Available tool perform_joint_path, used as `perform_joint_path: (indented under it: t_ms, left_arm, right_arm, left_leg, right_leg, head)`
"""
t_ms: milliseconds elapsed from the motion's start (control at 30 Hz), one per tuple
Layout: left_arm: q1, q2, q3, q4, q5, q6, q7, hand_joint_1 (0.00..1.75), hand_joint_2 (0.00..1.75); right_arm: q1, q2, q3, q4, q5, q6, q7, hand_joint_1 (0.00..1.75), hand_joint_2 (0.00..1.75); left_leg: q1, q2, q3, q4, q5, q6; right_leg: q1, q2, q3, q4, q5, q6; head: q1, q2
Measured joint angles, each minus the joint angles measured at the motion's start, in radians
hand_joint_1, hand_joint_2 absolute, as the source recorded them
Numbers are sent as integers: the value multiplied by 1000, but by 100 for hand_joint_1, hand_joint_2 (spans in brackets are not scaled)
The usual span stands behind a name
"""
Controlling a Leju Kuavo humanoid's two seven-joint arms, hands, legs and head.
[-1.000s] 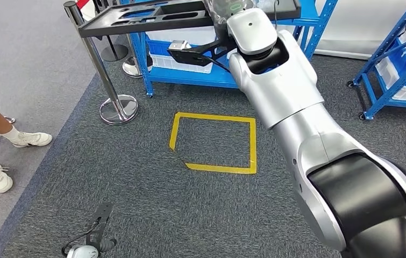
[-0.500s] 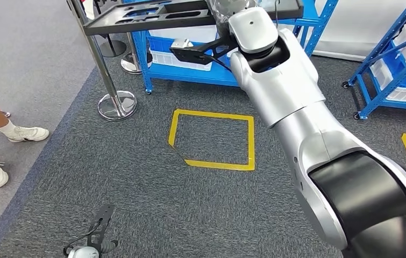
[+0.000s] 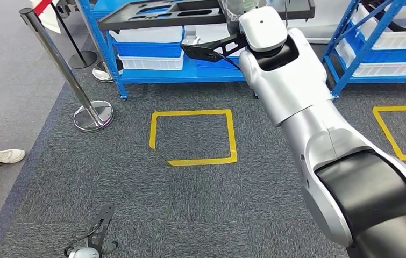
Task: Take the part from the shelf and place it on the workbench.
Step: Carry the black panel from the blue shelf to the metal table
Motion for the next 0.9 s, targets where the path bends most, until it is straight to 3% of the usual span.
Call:
perform_joint_path:
  t_ms: [67,100,167,233,300,367,433,500,567,600,633,667,733,800,867,900]
  left_arm:
    - [2,0,13,3,-4,-14,-6,0,175]
    - [2,0,20,4,-7,-20,-9,0,175]
    - [2,0,34,8,-11,-30,-16,0,175]
    - [1,0,49,12,-16,-37,-21,0,175]
    - [0,0,65,16,-21,-40,-23,0,175]
    - [-1,-2,76,19,-28,-44,-23,0,175]
    - [-5,-4,86,22,-38,-52,-24,0,175]
    - [-7,-4,100,26,-47,-62,-27,0,175]
    - [-9,-4,114,31,-51,-69,-31,0,175]
    - [-11,-4,120,35,-53,-73,-33,0,175]
    - [-13,-4,125,38,-55,-76,-37,0,175]
    - [-15,-5,130,41,-58,-79,-40,0,175]
    - [-18,-5,141,47,-66,-82,-45,0,175]
    - [-21,-5,151,52,-73,-86,-47,0,175]
    - [-24,-5,161,58,-82,-89,-48,0,175]
    - [-26,-5,165,61,-85,-91,-49,0,175]
  right_arm:
    - [2,2,0,1,0,1,2,175,175]
    - [3,3,0,1,0,2,3,175,175]
    - [2,5,0,0,0,4,7,175,175]
    - [-1,8,0,-1,0,8,13,175,175]
    - [-5,12,0,-3,0,13,16,175,175]
    - [-6,12,0,-5,0,16,16,175,175]
    - [-8,9,0,-9,0,19,18,175,175]
    - [-10,7,0,-15,0,22,21,175,175]
    - [-10,6,0,-17,0,27,25,175,175]
    - [-10,5,0,-18,0,31,27,175,175]
    - [-11,3,0,-19,0,34,29,175,175]
    - [-13,1,0,-21,0,37,31,175,175]
    - [-20,-2,0,-26,0,41,33,175,175]
    - [-30,-6,0,-28,0,45,34,175,175]
    - [-34,-12,0,-28,0,47,35,175,175]
    - [-34,-14,0,-28,0,47,35,175,175]
  left_leg:
    - [-1,-15,-47,112,-40,0]
    - [-1,-17,-53,126,-34,0]
    - [-1,-27,-13,47,26,4]
    - [3,-73,42,-69,73,9]
    - [3,-106,64,-119,75,10]
    - [3,-88,67,-135,78,14]
    - [7,-61,70,-146,87,24]
    - [5,-32,72,-150,89,31]
    - [3,-2,72,-148,88,34]
    - [3,12,72,-146,87,33]
    - [3,25,72,-145,85,32]
    - [3,36,73,-144,83,31]
    - [1,57,75,-142,79,24]
    - [-3,74,77,-145,78,14]
    - [-4,94,83,-151,78,2]
    - [-2,91,85,-149,72,-3]
  right_leg:
    - [4,25,-3,2,2,-3]
    - [5,39,-5,5,3,-4]
    - [6,66,-6,13,2,-3]
    - [4,90,-12,22,1,2]
    - [-2,114,-27,27,7,13]
    - [-6,132,-40,25,15,29]
    - [-2,93,-54,49,-2,42]
    - [-4,30,-96,140,-55,54]
    - [-13,5,-146,251,-98,64]
    - [-17,1,-155,273,-98,66]
    - [-19,-3,-144,255,-81,68]
    - [-21,-11,-114,201,-52,67]
    - [-14,-50,-47,72,-9,59]
    - [-1,-70,-23,18,2,47]
    - [5,-50,-24,14,9,35]
    - [3,-39,-22,7,12,29]
  head:
    - [0,0]
    - [0,0]
    - [0,0]
    - [0,0]
    - [0,0]
    - [-1,0]
    - [0,0]
    - [2,0]
    - [1,0]
    - [1,0]
    - [1,0]
    - [1,0]
    - [1,0]
    - [1,0]
    - [1,0]
    - [1,0]
